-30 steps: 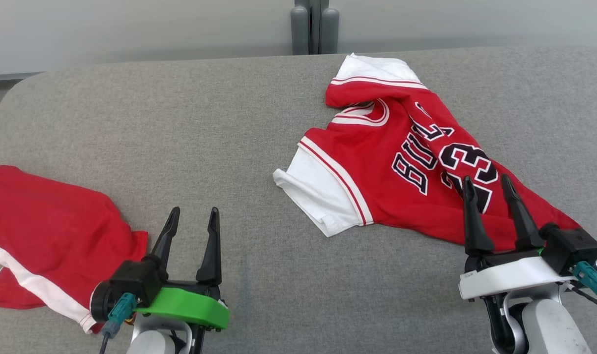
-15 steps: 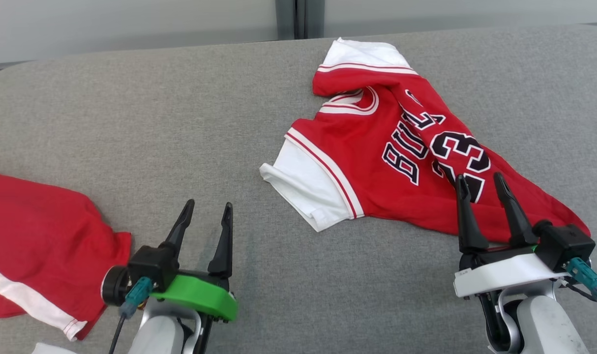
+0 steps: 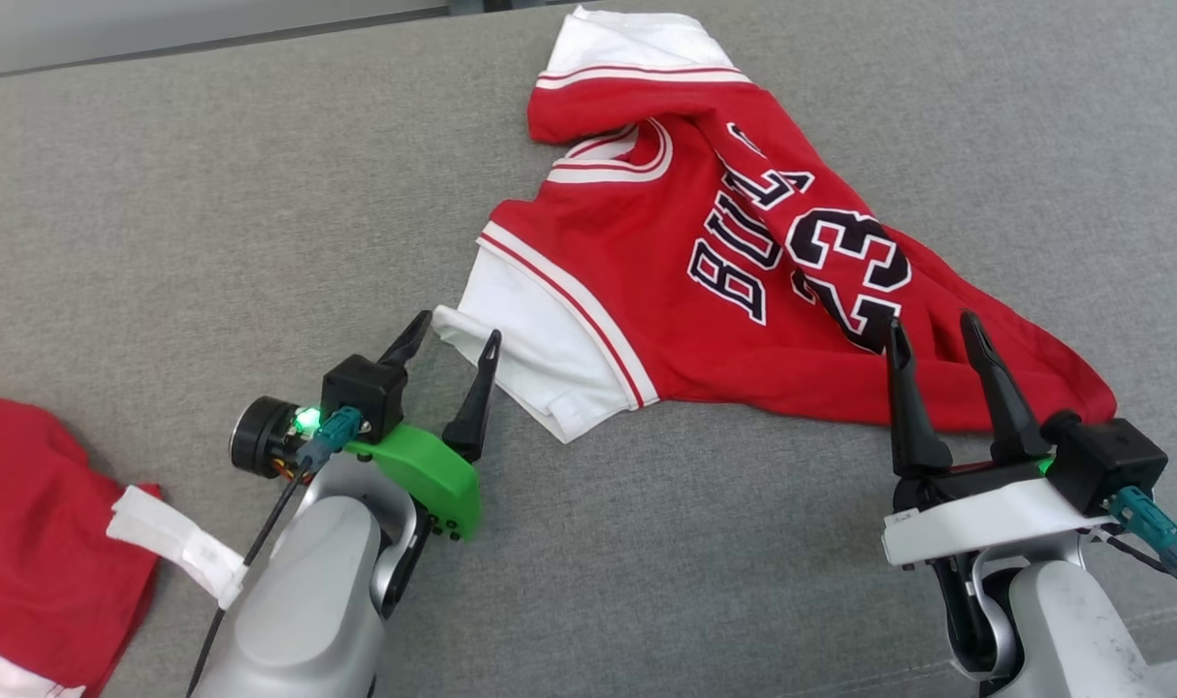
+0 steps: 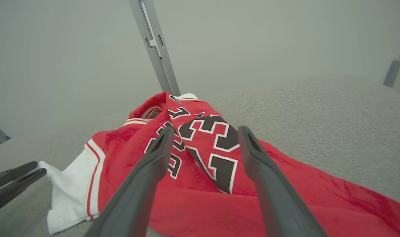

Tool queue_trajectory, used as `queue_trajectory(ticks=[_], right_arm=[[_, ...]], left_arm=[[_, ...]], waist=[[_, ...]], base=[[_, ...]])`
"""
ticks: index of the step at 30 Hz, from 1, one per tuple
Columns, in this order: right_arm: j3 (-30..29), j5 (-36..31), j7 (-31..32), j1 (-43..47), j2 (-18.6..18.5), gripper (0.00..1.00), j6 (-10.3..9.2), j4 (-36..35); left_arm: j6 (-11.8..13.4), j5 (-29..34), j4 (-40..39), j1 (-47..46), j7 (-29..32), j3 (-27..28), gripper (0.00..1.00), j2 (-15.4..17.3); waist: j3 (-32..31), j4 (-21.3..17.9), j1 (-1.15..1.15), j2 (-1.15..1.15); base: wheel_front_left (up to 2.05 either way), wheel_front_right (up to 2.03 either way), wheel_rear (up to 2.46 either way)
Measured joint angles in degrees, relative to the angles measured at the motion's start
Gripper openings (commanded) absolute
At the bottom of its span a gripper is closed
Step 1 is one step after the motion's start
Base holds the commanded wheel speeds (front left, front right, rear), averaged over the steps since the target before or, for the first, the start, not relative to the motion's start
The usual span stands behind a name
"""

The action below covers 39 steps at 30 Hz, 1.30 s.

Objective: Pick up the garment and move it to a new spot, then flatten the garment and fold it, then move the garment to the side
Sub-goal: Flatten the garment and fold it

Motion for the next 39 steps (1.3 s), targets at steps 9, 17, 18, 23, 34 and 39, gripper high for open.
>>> queue_trajectory(ticks=[9,17,18,23,34,39], right_arm=[[0.4,0.3,0.0,-0.5,0.0,1.00,0.00,-0.5],[0.6,0.4,0.0,-0.5,0.0,1.00,0.00,-0.4],[0.6,0.4,0.0,-0.5,0.0,1.00,0.00,-0.4],[0.1,-0.1,0.0,-0.5,0.0,1.00,0.00,0.0],[0.6,-1.0,0.0,-0.4,0.0,1.00,0.00,1.3],[0.4,-1.3,0.0,0.6,0.0,1.00,0.00,2.5]], left_arm=[[0.6,0.5,7.3,-4.3,0.4,-0.6,1.00,1.0],[0.7,-0.7,9.6,-5.7,-0.5,-0.8,0.04,0.4],[0.7,-0.7,9.5,-5.8,-0.8,-1.0,0.00,0.3],[0.8,-0.3,8.4,-5.8,-1.6,-1.3,0.00,0.2],[5.1,-1.2,-1.0,-0.8,-1.9,6.8,0.00,1.7],[4.0,-1.2,-0.2,3.3,-1.9,7.0,1.00,1.7]], waist=[[2.0,-2.9,0.00,0.00],[2.2,-3.0,0.00,0.00],[2.1,-2.9,0.00,0.00],[1.6,-2.0,0.00,0.00],[-1.1,0.9,0.00,0.00],[-2.6,2.2,0.00,0.00]], base=[[0.00,0.00,0.00],[0.00,0.00,0.00],[0.00,0.00,0.00],[0.00,0.00,0.00],[0.00,0.00,0.00],[0.00,0.00,0.00]])
